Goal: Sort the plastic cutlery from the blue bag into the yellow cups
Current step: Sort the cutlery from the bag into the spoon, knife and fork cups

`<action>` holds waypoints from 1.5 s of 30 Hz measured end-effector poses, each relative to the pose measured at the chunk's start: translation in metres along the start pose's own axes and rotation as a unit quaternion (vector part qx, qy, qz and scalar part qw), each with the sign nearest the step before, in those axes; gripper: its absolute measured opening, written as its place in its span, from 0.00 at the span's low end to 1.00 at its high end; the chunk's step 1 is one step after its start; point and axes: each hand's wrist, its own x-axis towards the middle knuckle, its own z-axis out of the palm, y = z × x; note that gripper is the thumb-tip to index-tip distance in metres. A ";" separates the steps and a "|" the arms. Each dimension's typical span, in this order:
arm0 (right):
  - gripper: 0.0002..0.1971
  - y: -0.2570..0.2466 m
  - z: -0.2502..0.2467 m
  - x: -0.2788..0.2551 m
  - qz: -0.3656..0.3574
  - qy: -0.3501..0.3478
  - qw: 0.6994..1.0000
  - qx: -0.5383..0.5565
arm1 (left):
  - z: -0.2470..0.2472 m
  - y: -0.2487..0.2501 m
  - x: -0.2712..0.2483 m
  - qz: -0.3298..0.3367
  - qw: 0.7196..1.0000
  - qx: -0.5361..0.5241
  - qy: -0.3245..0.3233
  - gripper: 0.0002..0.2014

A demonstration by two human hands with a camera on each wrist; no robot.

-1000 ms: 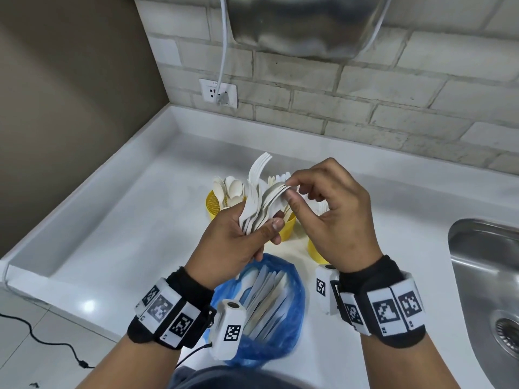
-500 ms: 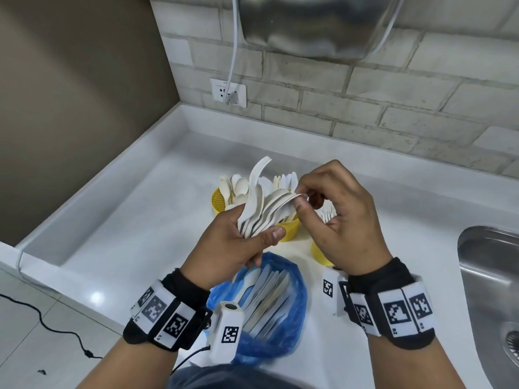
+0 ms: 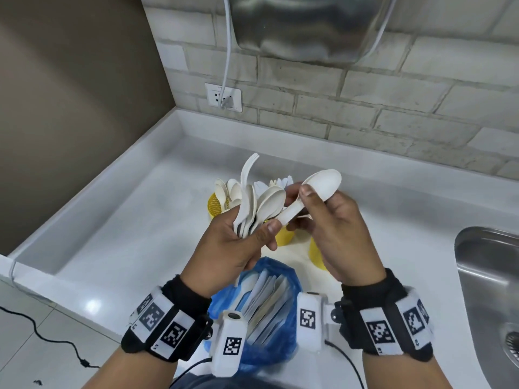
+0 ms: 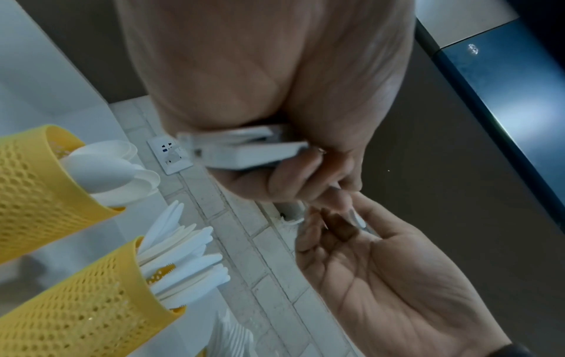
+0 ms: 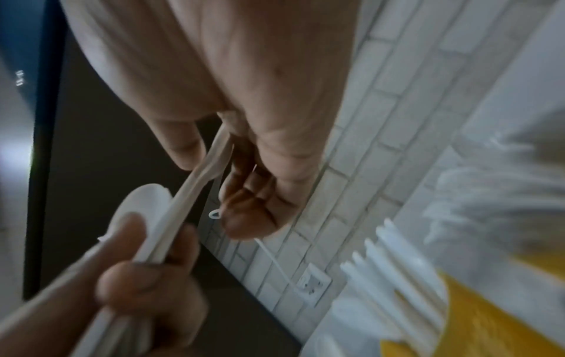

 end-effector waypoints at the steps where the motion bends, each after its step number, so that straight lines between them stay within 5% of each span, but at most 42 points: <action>1: 0.14 -0.001 0.003 -0.001 0.019 -0.004 0.999 0.030 | 0.001 0.000 0.000 0.001 1.000 0.001 -0.002 0.04; 6: 0.13 -0.020 0.004 0.006 0.023 0.102 0.967 0.234 | -0.001 -0.002 0.001 -0.007 1.000 -0.012 -0.003 0.14; 10: 0.13 -0.032 -0.005 0.009 -0.032 0.200 0.953 0.225 | -0.002 -0.002 0.003 -0.014 0.999 -0.046 -0.003 0.16; 14: 0.07 -0.024 -0.002 0.000 -0.010 0.101 0.992 0.069 | 0.004 0.001 0.006 -0.025 0.996 -0.069 -0.041 0.16; 19: 0.09 -0.012 0.005 -0.008 -0.022 -0.046 0.998 -0.042 | 0.012 0.001 0.005 -0.020 0.992 -0.070 -0.100 0.14; 26: 0.13 -0.015 0.006 -0.008 -0.072 0.038 0.996 -0.033 | 0.005 0.000 0.003 -0.044 0.990 -0.076 -0.112 0.21; 34: 0.14 -0.012 0.018 -0.011 -0.009 0.033 0.999 0.021 | 0.011 0.005 0.004 -0.033 0.994 -0.045 -0.092 0.18; 38: 0.13 -0.013 0.019 -0.009 -0.020 0.093 0.991 0.091 | 0.010 0.005 0.005 -0.038 0.995 -0.034 -0.081 0.18; 45: 0.20 -0.005 0.022 -0.012 0.006 0.058 0.993 0.099 | 0.015 0.000 0.004 -0.028 0.995 -0.059 -0.069 0.19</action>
